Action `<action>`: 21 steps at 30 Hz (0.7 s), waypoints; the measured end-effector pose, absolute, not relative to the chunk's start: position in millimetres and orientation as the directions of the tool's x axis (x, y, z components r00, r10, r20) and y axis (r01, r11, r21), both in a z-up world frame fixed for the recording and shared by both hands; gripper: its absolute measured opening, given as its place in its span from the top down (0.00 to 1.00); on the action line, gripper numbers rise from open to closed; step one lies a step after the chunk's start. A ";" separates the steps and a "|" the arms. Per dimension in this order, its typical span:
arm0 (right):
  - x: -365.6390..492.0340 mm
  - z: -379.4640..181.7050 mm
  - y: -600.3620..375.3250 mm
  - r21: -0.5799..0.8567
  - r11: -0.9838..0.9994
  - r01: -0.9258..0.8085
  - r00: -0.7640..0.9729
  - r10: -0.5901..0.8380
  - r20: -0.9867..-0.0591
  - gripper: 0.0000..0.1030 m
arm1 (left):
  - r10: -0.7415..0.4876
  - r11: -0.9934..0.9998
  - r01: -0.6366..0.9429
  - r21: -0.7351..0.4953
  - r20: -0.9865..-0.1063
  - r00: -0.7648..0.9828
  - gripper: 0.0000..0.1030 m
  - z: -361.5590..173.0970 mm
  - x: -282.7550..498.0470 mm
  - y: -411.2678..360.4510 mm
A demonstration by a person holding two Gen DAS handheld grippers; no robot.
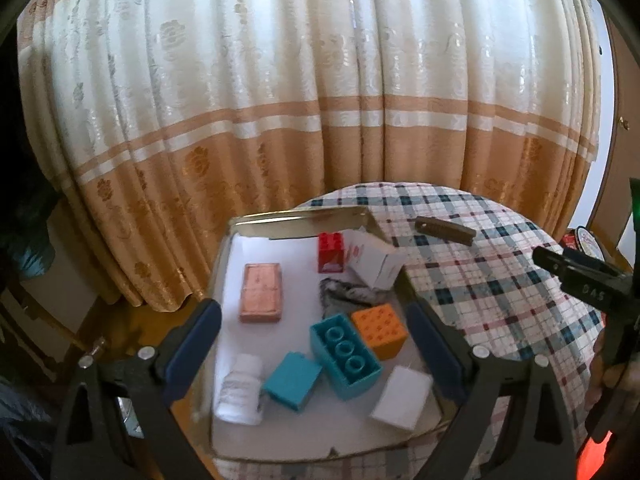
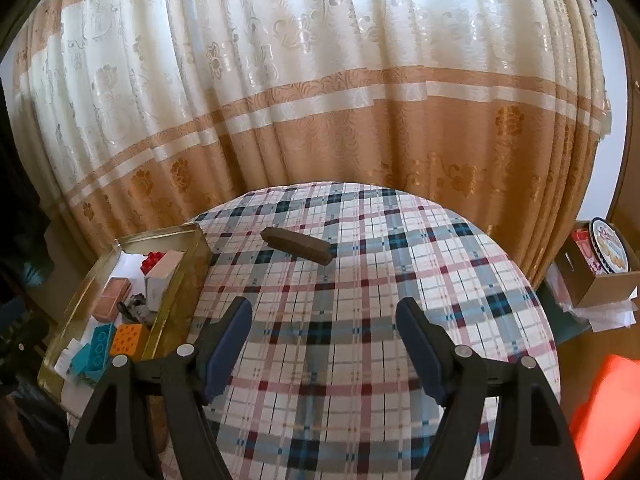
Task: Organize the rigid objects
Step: 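Move both tools from the tray toward the brown wooden bar on the table, then close the left tool on the brown wooden bar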
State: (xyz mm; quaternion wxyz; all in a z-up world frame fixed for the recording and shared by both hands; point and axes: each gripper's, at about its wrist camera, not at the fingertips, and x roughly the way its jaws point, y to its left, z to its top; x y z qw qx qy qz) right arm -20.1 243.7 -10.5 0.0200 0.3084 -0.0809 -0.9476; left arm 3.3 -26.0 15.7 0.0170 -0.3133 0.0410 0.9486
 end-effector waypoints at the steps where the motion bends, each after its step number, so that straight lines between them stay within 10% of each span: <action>1: -22.5 -10.4 244.3 0.164 -0.986 -0.011 -0.809 -0.088 -0.582 0.26 | 0.013 -0.996 -0.063 0.063 -0.601 -0.799 0.11 15.6 0.4 -23.4; 21: -121.9 -38.2 250.9 0.127 -0.984 0.122 -0.707 -0.176 -0.685 0.40 | 0.033 -0.996 -0.081 0.027 -0.755 -0.655 0.38 5.1 -133.3 87.6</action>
